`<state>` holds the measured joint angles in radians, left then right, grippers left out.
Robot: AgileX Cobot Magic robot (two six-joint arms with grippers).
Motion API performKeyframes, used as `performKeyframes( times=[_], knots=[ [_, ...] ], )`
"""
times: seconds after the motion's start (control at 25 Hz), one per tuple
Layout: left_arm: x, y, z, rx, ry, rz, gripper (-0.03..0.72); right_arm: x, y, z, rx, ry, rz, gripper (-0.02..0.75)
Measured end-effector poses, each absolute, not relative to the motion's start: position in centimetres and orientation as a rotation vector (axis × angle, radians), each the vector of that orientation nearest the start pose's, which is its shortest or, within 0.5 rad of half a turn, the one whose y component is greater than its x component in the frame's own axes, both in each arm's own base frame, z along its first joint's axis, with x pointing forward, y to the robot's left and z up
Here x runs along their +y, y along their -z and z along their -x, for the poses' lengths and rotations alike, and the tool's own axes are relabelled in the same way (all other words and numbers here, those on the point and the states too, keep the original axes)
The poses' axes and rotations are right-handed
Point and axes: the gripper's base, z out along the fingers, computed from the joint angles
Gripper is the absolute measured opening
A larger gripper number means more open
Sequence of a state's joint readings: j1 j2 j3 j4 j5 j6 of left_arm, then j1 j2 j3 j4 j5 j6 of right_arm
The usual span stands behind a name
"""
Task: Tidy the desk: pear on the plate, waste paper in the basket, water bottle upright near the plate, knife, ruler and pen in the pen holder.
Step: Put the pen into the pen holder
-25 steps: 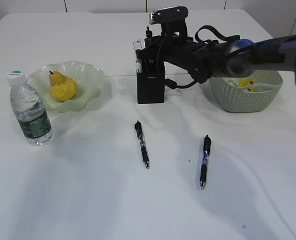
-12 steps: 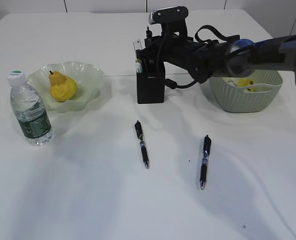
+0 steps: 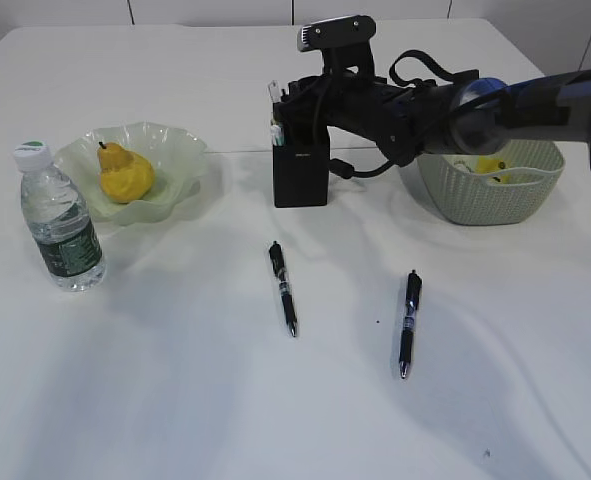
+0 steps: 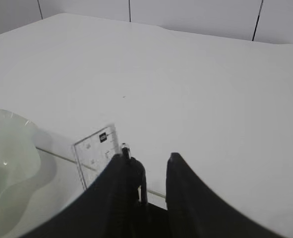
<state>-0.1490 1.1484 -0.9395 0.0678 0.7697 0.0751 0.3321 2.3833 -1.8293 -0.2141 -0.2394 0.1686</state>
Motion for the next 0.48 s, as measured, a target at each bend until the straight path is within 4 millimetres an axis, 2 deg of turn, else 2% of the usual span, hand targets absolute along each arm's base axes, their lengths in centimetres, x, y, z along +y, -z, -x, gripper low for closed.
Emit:
performKeyframes(
  times=[0.32,0.48],
  knots=[
    [-3.0,-31.7,-22.6,2.439,-0.047,-0.314,0.33,18.5,-17.7,-52.2,1.776,-0.252,0.37,0.249],
    [-3.0,-31.7,-22.6,2.439,-0.047,-0.314,0.33,18.3,-19.1,-52.1,1.801,-0.234,0.366,0.249]
  ],
)
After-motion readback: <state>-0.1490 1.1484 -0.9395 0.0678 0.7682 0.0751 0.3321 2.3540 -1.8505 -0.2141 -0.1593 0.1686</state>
